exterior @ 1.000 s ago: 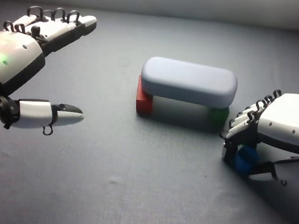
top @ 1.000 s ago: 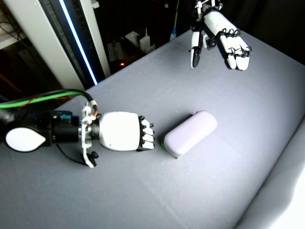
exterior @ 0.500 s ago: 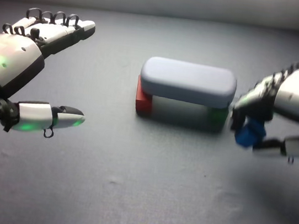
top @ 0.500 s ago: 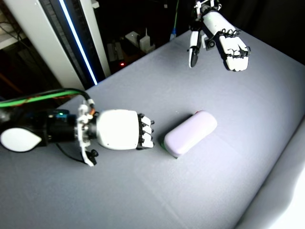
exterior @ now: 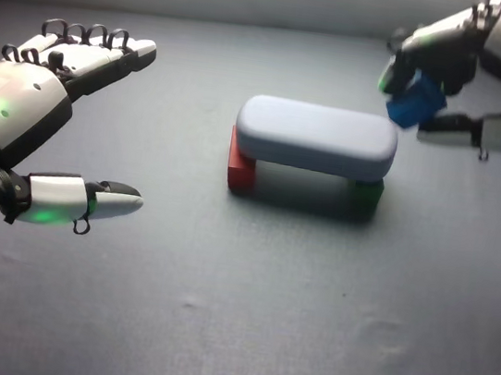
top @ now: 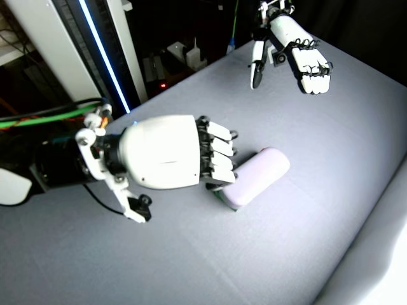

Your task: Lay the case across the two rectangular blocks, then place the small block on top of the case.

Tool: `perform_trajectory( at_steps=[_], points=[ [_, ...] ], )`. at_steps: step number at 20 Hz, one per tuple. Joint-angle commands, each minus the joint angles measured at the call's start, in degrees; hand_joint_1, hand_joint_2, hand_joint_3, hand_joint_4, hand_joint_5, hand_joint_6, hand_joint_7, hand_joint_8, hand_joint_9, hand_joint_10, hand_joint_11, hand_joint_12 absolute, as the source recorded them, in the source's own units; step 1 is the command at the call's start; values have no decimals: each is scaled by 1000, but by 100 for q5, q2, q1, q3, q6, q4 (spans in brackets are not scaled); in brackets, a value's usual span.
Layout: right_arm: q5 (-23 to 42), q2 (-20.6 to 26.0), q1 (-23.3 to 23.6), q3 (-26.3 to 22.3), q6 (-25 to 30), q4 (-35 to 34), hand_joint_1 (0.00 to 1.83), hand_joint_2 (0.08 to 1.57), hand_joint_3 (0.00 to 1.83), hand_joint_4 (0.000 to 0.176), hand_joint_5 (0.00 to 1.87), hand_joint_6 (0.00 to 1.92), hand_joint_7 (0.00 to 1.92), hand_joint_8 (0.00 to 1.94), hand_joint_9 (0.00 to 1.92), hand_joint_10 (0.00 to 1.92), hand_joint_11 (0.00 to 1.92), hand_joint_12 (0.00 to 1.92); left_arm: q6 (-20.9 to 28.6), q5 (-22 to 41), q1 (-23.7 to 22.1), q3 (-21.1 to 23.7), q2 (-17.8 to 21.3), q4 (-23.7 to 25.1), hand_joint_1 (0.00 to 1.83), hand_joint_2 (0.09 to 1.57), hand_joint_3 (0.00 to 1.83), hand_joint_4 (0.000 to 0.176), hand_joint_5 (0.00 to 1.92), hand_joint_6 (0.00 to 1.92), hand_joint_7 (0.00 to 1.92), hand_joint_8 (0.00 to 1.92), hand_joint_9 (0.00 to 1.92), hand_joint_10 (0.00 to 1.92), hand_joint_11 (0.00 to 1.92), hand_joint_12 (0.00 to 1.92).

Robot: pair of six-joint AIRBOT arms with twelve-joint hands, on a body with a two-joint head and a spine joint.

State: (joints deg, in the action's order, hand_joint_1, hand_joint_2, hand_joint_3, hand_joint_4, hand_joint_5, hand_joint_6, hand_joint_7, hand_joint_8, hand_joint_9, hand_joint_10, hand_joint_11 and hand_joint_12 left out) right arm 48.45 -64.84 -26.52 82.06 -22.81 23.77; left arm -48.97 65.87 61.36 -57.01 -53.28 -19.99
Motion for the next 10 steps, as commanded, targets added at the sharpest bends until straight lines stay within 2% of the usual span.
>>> perform_trajectory(
  at_steps=[1,2,3,4,5,6,7,8,10],
  points=[
    [393,-70,112,45,-7,-168,1377,1095,0,0,862,1114,1026,922,1059,1035,965,1277,36,676,-35,-6,-16,94,893,944,0,17,194,0,202,0,169,2,0,522],
    [214,-195,203,171,-7,-144,1377,1084,0,0,927,1117,1016,866,1066,991,971,1295,36,670,-37,-8,-19,97,920,939,0,28,189,0,192,1,154,2,0,476],
    [32,-314,254,296,-7,-144,1377,1084,0,0,927,1117,1016,866,1066,991,971,1295,37,658,-42,-12,-22,108,920,939,0,28,189,0,192,1,154,2,0,476],
    [-98,-403,287,388,-4,-138,1377,1101,0,0,927,1216,963,866,1023,1008,900,1263,41,634,-50,-18,-26,120,900,928,0,39,188,0,191,1,150,4,0,480],
    [-200,-474,314,455,22,-102,1377,1101,0,0,927,1216,963,866,1023,1008,900,1263,51,614,-57,-28,-29,128,900,928,0,39,188,0,191,1,150,4,0,480],
    [-328,-565,354,563,94,-11,1389,1058,0,0,930,1046,1096,756,1164,876,1094,1137,56,595,-62,-38,-34,138,914,930,0,41,182,0,198,3,157,4,0,453],
    [-450,-659,419,659,176,107,1389,1058,0,0,930,1046,1096,756,1164,876,1094,1137,58,585,-68,-45,-38,142,914,930,0,41,182,0,198,3,157,4,0,453],
    [-555,-729,472,723,216,204,1395,1046,0,0,920,1062,1137,691,1216,772,1117,1105,60,580,-77,-53,-47,148,926,936,2,62,168,0,186,0,159,4,0,450],
    [-689,-809,543,780,220,313,1394,1045,0,0,921,1083,1152,645,1206,775,1085,1112,70,563,-93,-68,-62,166,927,933,0,56,171,1,192,1,164,4,0,485]
  ],
)
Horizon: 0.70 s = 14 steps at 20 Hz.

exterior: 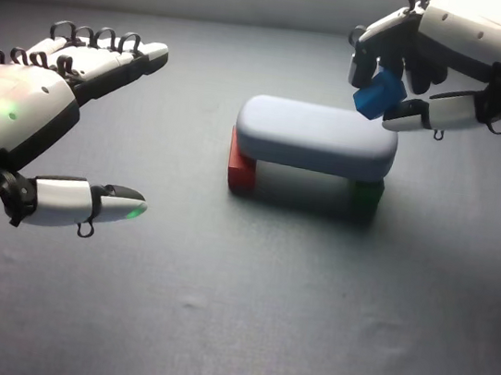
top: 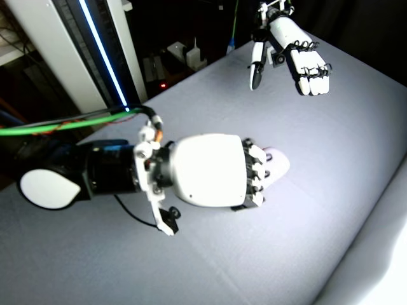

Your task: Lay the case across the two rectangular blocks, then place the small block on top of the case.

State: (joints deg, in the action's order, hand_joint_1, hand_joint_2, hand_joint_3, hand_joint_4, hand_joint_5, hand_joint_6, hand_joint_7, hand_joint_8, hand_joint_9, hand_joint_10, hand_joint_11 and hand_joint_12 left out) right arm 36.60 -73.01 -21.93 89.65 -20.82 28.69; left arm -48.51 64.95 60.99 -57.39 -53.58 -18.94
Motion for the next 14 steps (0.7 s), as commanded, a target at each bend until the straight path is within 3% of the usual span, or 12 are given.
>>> perform_trajectory(
  at_steps=[1,2,3,6,7,10,11,12,14],
  points=[
    [456,-20,101,40,21,-151,1391,1049,1,0,939,1038,1180,615,1126,908,886,1236,26,647,-61,-35,-35,68,945,933,0,54,178,3,198,3,170,5,0,489],
    [398,-53,120,62,24,-101,1391,1049,1,0,939,1038,1180,615,1126,908,886,1236,26,634,-69,-40,-38,78,945,933,0,54,178,3,198,3,170,5,0,489],
    [311,-105,155,94,34,-2,1251,1077,1,0,958,1040,1159,727,1050,828,739,1301,26,624,-76,-47,-44,88,933,934,0,47,181,4,204,4,172,5,0,485],
    [183,-172,167,145,34,81,1355,1064,1,0,961,1045,1133,722,1061,936,760,1331,46,593,-88,-70,-52,106,927,941,2,37,176,1,197,1,160,2,0,464],
    [146,-189,167,167,34,91,1381,1063,0,0,972,1051,1125,735,1041,954,682,1272,50,588,-88,-74,-53,109,936,937,0,38,181,1,209,3,170,4,0,472],
    [43,-255,172,247,34,113,1382,1067,0,0,955,1057,1096,766,1057,970,774,1247,55,579,-90,-80,-60,115,928,927,0,40,189,2,214,2,171,2,0,493],
    [5,-275,173,277,34,119,1381,1068,0,0,948,1049,1091,771,1065,978,804,1243,60,566,-93,-90,-70,115,958,927,0,22,194,3,221,4,180,6,0,497],
    [-26,-290,173,294,34,135,1382,1068,0,0,944,1045,1095,778,1063,974,800,1231,72,555,-94,-100,-79,117,975,932,1,30,189,0,207,1,178,2,0,445],
    [-80,-314,176,313,34,175,1382,1067,0,0,955,1045,1096,779,1055,968,781,1222,84,539,-95,-111,-84,125,977,929,0,26,190,0,205,0,177,1,0,458]
  ],
)
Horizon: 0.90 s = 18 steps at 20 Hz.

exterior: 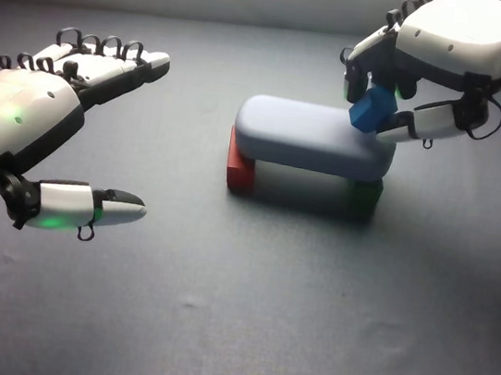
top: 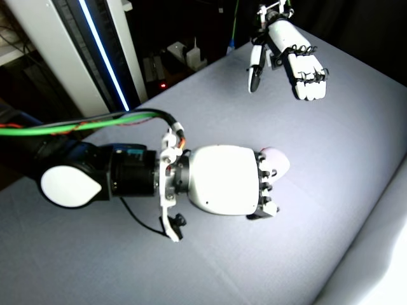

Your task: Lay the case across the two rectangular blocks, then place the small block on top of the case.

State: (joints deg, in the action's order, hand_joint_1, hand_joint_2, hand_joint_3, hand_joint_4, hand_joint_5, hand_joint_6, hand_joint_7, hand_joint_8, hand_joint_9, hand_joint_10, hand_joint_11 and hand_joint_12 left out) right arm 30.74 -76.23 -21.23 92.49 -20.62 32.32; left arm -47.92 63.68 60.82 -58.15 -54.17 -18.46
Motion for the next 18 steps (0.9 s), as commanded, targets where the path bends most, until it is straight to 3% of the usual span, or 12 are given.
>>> perform_trajectory(
  at_steps=[1,3,4,6,8,9,10,13,14,15,16,18],
  points=[
    [483,-6,106,38,14,-165,1383,1063,1,0,962,1041,1091,765,1075,952,793,1241,25,663,-78,-35,-25,79,924,938,4,36,183,0,200,0,160,0,0,458],
    [423,-37,106,51,14,-92,1391,1053,0,0,956,928,1127,738,1123,941,808,1230,25,664,-79,-35,-23,85,891,943,1,44,180,0,200,0,158,2,0,477],
    [398,-53,106,58,14,-62,1394,1068,2,0,932,844,1111,833,1064,1062,737,1324,25,664,-82,-38,-22,89,898,948,3,36,178,0,201,0,164,4,0,483],
    [372,-65,106,60,14,-20,1278,1109,1,0,907,863,1076,1051,981,973,689,1457,25,664,-91,-44,-23,95,905,944,1,38,178,0,192,0,153,1,0,445],
    [357,-76,106,64,14,11,1269,1120,1,0,887,890,1050,1097,946,998,679,1528,25,664,-98,-46,-24,103,917,940,0,45,186,1,195,1,160,3,0,490],
    [352,-83,106,65,14,37,1343,1092,1,0,837,424,1006,1010,817,972,587,1545,25,664,-105,-49,-24,111,891,949,2,38,176,0,186,1,150,2,0,474],
    [346,-86,106,65,14,51,1358,1089,1,0,841,165,994,998,789,908,532,1484,25,664,-107,-50,-24,113,916,944,0,34,179,0,189,1,148,1,0,444],
    [334,-91,106,65,14,70,1364,1080,0,0,788,3,1013,959,898,701,649,1384,25,664,-109,-53,-25,114,920,942,0,42,186,2,190,2,159,3,0,452],
    [331,-92,106,65,14,76,1303,1009,0,0,754,4,853,511,877,572,631,1298,25,665,-109,-53,-25,114,914,941,0,22,203,4,202,3,170,5,0,502],
    [325,-92,106,65,14,81,1303,1009,0,0,754,4,853,511,877,572,631,1298,25,665,-109,-53,-25,114,914,941,0,22,203,4,202,3,170,5,0,502],
    [319,-92,106,65,14,82,1306,987,0,0,728,1,871,137,941,445,684,1238,25,665,-109,-53,-25,114,918,935,0,19,211,3,227,6,188,6,0,553],
    [313,-92,106,68,14,82,1294,987,1,0,690,0,868,74,947,433,657,1249,29,671,-110,-52,-25,114,947,936,0,25,200,1,214,2,174,3,0,468]
  ],
)
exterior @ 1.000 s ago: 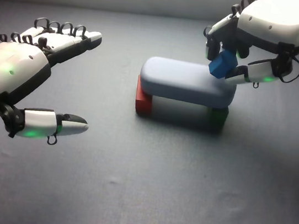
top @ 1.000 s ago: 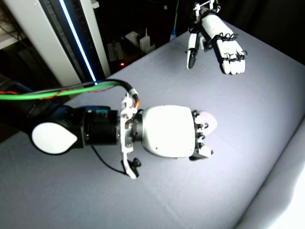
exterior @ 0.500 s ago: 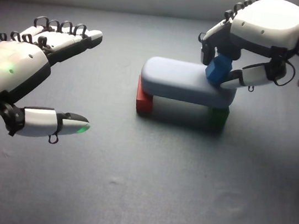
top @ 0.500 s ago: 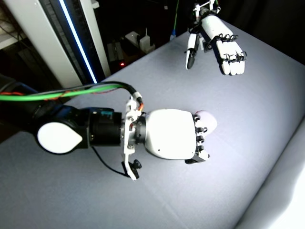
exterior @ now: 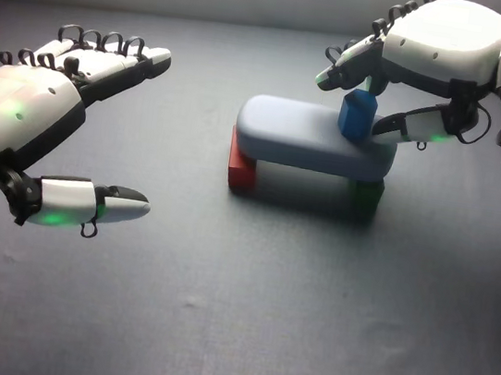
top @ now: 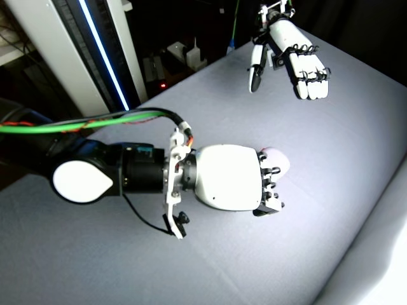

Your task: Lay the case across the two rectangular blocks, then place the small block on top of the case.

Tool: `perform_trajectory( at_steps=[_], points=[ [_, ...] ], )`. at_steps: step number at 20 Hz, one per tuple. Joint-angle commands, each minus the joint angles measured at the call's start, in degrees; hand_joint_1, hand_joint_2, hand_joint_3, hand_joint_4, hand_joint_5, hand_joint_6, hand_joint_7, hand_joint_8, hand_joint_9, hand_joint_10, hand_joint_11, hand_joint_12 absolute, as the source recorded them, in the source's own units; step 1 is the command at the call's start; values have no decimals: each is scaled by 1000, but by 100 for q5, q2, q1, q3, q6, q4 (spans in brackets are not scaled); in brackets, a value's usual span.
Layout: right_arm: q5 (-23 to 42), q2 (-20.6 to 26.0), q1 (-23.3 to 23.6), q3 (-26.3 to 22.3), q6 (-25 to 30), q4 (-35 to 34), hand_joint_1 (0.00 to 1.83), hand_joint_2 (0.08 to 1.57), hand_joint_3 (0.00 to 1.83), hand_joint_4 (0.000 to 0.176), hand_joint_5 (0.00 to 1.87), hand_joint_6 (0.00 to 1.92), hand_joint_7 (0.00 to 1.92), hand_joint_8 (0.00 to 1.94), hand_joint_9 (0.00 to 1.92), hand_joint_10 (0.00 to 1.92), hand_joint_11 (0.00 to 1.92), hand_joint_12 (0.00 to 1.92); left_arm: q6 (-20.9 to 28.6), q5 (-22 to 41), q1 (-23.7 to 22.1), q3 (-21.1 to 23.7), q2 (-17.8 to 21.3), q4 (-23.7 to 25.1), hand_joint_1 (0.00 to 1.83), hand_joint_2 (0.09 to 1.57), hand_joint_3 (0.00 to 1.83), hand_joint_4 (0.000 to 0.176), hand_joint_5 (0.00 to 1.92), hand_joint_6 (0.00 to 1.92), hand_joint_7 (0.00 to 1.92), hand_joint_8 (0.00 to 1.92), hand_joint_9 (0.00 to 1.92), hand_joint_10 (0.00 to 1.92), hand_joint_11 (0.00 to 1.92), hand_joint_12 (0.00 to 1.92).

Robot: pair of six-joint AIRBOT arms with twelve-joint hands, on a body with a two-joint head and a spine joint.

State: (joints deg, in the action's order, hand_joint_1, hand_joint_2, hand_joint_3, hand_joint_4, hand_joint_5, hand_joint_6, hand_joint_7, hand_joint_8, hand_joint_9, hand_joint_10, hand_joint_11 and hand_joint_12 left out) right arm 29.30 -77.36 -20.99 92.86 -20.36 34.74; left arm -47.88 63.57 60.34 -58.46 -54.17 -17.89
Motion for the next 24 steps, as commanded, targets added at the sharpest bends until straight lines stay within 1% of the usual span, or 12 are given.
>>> perform_trajectory(
  at_steps=[1,3,5,7,8,10,11,12,13,22,23,24],
  points=[
    [456,22,82,29,-12,-160,1264,992,1,0,668,1,839,56,880,448,598,1340,37,697,-60,-18,-26,57,956,934,0,15,205,2,218,3,180,4,0,499],
    [455,22,82,27,-12,-160,1228,995,0,21,611,0,773,23,668,678,475,1441,38,697,-58,-9,-26,57,924,927,0,17,210,2,228,4,192,5,0,587],
    [438,22,82,24,-12,-161,1170,987,0,2,498,0,646,0,581,499,423,1271,39,697,-57,-5,-25,57,933,928,0,15,204,1,227,1,187,1,0,549],
    [429,22,82,22,-4,-162,1073,982,0,52,374,0,511,0,499,320,84,1368,39,714,-57,1,-21,57,951,923,0,3,215,4,238,4,198,4,0,563],
    [429,22,82,22,-3,-162,1035,972,0,91,291,0,402,0,426,154,16,1178,39,716,-57,2,-21,57,934,920,0,9,216,3,240,4,196,3,0,562],
    [429,23,83,23,4,-185,915,943,0,131,83,0,180,0,229,15,0,830,39,729,-56,11,-21,57,938,919,0,12,211,1,246,2,204,3,0,580],
    [434,23,83,14,4,-246,915,943,0,131,83,0,180,0,229,15,0,830,41,746,-54,21,-21,56,938,919,0,12,211,1,246,2,204,3,0,580],
    [492,47,93,-8,4,-298,836,916,0,167,16,0,65,9,78,17,0,442,49,760,-51,26,-20,56,962,926,1,0,214,1,240,0,201,1,0,552],
    [492,52,93,-11,4,-304,812,892,0,176,0,0,2,1,5,1,0,17,50,761,-51,26,-19,56,935,921,0,30,225,3,254,4,230,8,0,624],
    [1788,872,-49,-690,-35,-1252,776,814,0,176,0,0,0,0,0,0,0,0,73,1239,126,270,198,20,756,919,3,73,277,0,249,1,245,0,0,1070],
    [1788,872,-49,-690,-35,-1252,723,778,0,176,0,0,0,0,0,0,0,0,73,1239,126,270,198,20,719,923,0,103,256,2,199,0,193,0,0,1023],
    [1788,872,-49,-690,-35,-1252,726,770,0,176,0,0,0,0,0,0,0,0,73,1239,126,270,198,20,661,907,0,109,253,1,188,0,186,0,0,1027]
  ],
)
